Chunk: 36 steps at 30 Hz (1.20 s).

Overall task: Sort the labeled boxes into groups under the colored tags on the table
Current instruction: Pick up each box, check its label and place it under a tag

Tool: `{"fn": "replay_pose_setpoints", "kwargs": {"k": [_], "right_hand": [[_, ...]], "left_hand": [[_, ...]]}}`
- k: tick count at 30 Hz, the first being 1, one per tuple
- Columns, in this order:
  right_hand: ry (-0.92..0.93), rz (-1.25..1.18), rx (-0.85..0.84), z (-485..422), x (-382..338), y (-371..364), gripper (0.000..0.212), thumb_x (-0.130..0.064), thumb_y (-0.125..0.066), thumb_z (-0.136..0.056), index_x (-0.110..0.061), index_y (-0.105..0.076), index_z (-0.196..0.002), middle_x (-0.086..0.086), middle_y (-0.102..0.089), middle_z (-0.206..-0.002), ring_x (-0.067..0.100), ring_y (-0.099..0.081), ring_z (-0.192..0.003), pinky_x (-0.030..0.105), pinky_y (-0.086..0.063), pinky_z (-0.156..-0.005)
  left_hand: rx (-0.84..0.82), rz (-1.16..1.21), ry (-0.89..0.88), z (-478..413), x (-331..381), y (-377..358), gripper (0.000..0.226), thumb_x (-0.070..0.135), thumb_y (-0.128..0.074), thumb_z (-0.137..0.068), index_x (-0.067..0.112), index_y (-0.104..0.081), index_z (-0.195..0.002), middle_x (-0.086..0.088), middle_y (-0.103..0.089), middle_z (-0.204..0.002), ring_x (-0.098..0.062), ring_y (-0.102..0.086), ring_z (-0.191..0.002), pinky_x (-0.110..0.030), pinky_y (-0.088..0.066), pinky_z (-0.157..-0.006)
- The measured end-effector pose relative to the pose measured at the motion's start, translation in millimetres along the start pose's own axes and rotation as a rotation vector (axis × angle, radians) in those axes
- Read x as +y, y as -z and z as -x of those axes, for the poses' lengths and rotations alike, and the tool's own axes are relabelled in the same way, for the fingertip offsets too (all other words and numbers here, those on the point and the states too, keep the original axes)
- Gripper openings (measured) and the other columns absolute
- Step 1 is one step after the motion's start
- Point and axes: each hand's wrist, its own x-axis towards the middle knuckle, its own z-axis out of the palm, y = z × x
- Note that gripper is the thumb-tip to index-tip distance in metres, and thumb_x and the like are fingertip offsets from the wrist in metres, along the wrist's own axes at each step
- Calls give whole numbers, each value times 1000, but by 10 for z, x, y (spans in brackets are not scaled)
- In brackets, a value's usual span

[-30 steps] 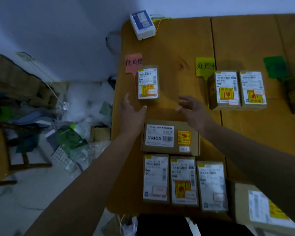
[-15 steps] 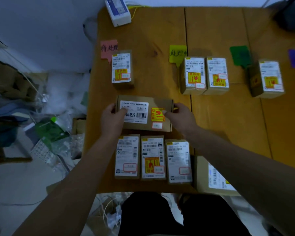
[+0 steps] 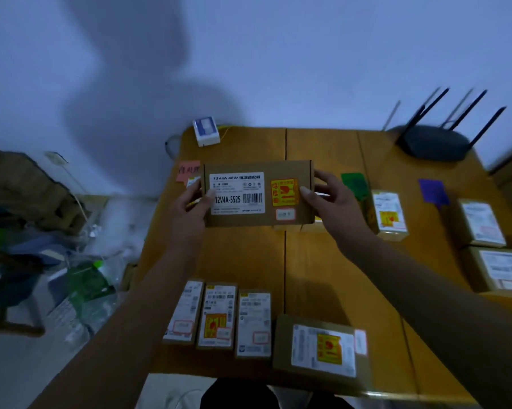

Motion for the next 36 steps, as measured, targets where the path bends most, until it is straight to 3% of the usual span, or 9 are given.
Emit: {"fn": "replay_pose_setpoints", "kwargs": {"k": [7, 11, 14, 17, 21, 26, 29, 32, 36], "right_hand": [[2, 41, -20, 91, -50, 305, 39, -33, -67, -101, -45, -56, -137, -13, -63, -118, 12, -64, -114, 35, -61, -87], [-150, 61, -45, 155, 125, 342, 42, -30, -66, -102, -31, -55, -143, 4, -65, -131, 24, -66, -117, 47, -62, -93], [-207, 66, -59, 201, 263, 355, 43, -28, -66, -102, -29, -55, -144, 6, -68, -128, 17, -70, -108, 34, -63, -77], [-242, 67, -60, 239, 359, 363, 42, -28, -65, -103, -29, -55, -143, -2, -69, -118, 8, -70, -98, 21, -57, -65], [-283, 55, -27, 248, 428, 366, 43, -26, -65, -103, -27, -54, -145, -2, -67, -115, 11, -69, -100, 28, -58, -71], [-308, 63, 42, 278, 517, 388, 47, -27, -67, -102, -25, -52, -147, -9, -66, -110, 10, -68, -98, 31, -58, -74], [-361, 100, 109, 307, 651, 432, 49, -27, -69, -100, -24, -53, -147, 1, -68, -123, 17, -68, -107, 39, -61, -83], [-415, 143, 171, 309, 883, 523, 46, -27, -69, -100, -20, -58, -145, 5, -68, -129, 23, -67, -113, 40, -59, -86], [-484, 129, 205, 174, 1220, 681, 31, -22, -67, -102, -15, -68, -132, 3, -74, -114, 19, -72, -101, 30, -57, -72]], "left_hand": [[9, -24, 26, 250, 145, -209, 39, 22, -67, -99, 24, -64, -138, 3, -74, -123, -17, -72, -112, -43, -59, -97], [28, -70, 127, 342, -57, -241, 48, 21, -67, -99, 10, -57, -145, -14, -67, -135, -28, -66, -121, -49, -53, -105], [40, -93, 183, 392, -212, -223, 48, 22, -67, -99, 11, -58, -145, -13, -70, -131, -27, -68, -116, -48, -54, -104], [55, -115, 203, 385, -336, -207, 44, 22, -66, -99, 13, -62, -142, -11, -73, -124, -19, -72, -104, -40, -59, -94], [49, -143, 231, 331, -455, -210, 43, 26, -68, -98, 12, -64, -138, -4, -75, -111, -11, -70, -94, -32, -59, -83], [-9, -222, 237, 205, -577, -271, 45, 23, -67, -99, 8, -61, -141, -11, -70, -127, -13, -65, -96, -18, -51, -72], [-71, -254, 264, 158, -717, -336, 43, 20, -65, -100, 11, -60, -142, -4, -69, -122, 3, -60, -87, -13, -47, -66], [-186, -247, 366, 146, -910, -447, 47, 20, -65, -100, 17, -56, -146, -3, -69, -125, -5, -65, -96, -25, -56, -74], [-290, -239, 509, 71, -1177, -692, 54, 17, -64, -100, 16, -47, -152, -13, -66, -138, -25, -68, -114, -48, -54, -102]]}}
